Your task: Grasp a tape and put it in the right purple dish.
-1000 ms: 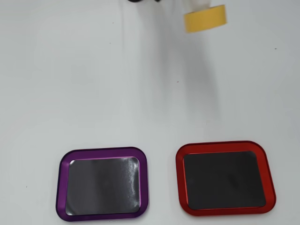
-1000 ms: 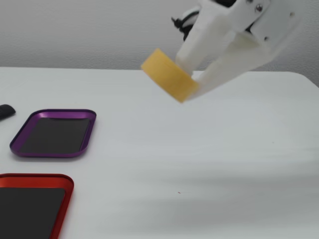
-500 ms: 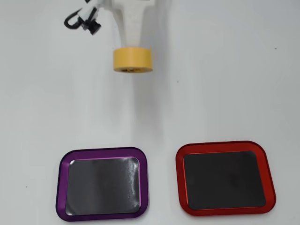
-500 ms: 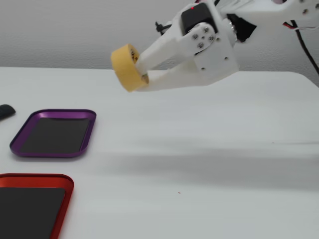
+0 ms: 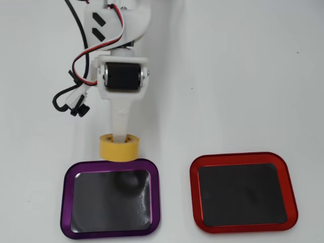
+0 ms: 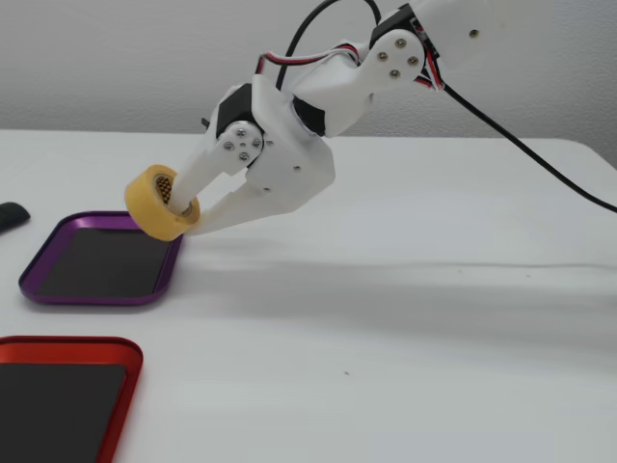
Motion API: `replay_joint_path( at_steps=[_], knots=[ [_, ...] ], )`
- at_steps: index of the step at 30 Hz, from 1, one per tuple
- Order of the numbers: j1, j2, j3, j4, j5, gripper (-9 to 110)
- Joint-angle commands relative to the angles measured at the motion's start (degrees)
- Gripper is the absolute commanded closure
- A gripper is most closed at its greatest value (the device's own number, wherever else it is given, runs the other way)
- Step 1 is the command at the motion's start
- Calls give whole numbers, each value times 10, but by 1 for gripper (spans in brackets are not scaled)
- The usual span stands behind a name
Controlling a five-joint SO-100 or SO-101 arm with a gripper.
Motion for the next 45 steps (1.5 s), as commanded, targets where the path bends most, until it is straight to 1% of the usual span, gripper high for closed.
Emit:
replay_joint_path(
  at_steps=[1,7,12,17,25,33,36,40,45],
  knots=[
    [8,3,-35,-10,4,102],
    [10,-3,-42,-17,-3,102],
    [11,-4,-86,12,-4,102],
    [10,-4,-91,22,-4,102],
    [10,2,-83,22,-4,96],
    [10,5,-83,25,-4,95],
    [18,25,-83,70,3,93],
    [23,99,-83,156,11,89],
    [21,237,-74,311,135,85]
  ],
)
